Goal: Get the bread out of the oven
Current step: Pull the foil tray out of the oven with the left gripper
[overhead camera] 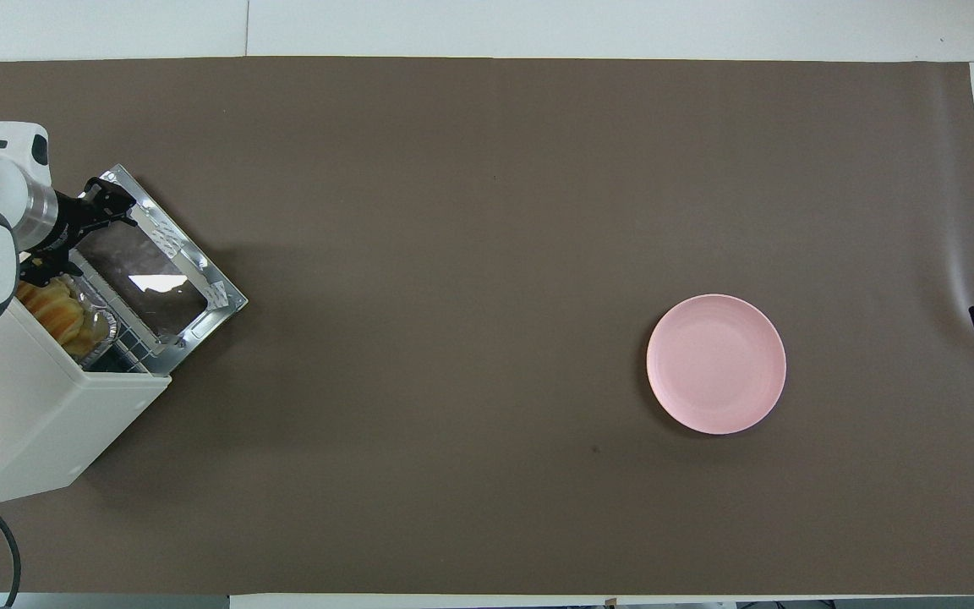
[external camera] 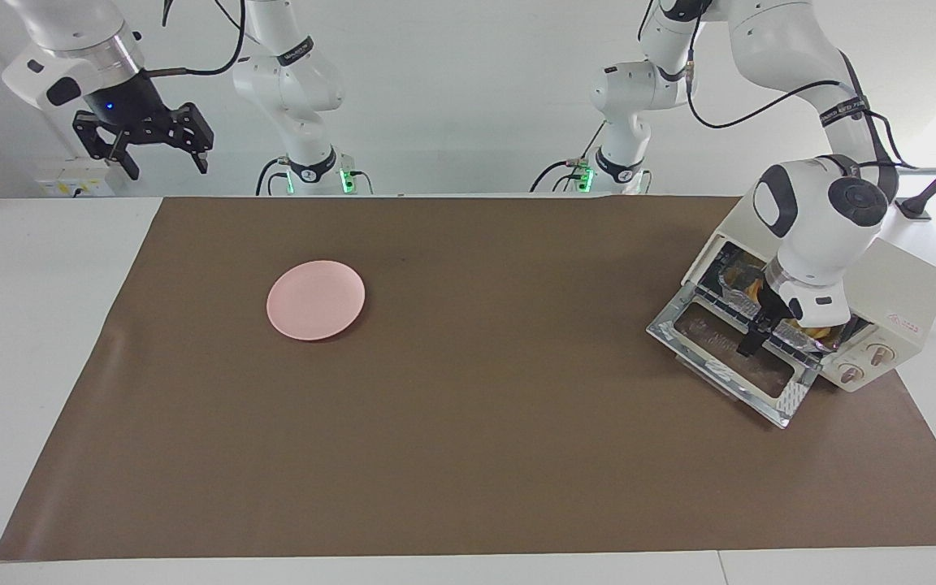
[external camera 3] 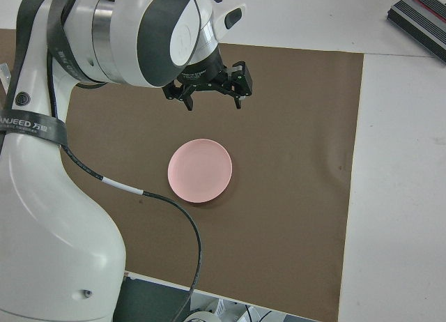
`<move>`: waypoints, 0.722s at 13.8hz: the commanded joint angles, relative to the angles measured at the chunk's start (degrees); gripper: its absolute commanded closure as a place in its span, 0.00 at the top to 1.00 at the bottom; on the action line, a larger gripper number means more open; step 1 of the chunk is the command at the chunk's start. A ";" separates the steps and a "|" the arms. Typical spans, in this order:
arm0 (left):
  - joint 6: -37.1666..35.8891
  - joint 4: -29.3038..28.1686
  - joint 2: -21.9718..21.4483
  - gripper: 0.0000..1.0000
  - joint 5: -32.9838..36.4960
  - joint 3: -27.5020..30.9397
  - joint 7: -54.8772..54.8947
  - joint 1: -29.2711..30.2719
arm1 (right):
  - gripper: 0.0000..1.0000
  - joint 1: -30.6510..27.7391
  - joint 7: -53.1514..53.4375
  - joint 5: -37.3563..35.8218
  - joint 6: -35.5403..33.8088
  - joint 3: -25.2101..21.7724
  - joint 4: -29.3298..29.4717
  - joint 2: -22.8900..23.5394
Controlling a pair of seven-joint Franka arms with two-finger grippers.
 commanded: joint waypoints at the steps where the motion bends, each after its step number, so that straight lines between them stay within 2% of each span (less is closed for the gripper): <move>1: -3.68 3.30 1.25 1.00 4.55 0.01 -1.29 -0.36 | 1.00 -0.31 -1.20 0.11 -0.60 0.02 -1.07 -1.08; 6: -2.63 -0.74 -0.07 1.00 5.09 0.01 -1.37 -0.01 | 1.00 -0.31 -1.20 0.11 -0.60 0.02 -1.07 -1.08; 9: 0.44 -3.03 -0.51 1.00 5.00 0.01 -1.55 0.34 | 1.00 -0.31 -1.20 0.11 -0.60 0.02 -1.07 -1.16; 10: 0.71 -3.38 -0.51 0.82 5.00 0.01 -1.55 0.34 | 1.00 -0.31 -1.20 0.11 -0.60 0.02 -1.07 -1.16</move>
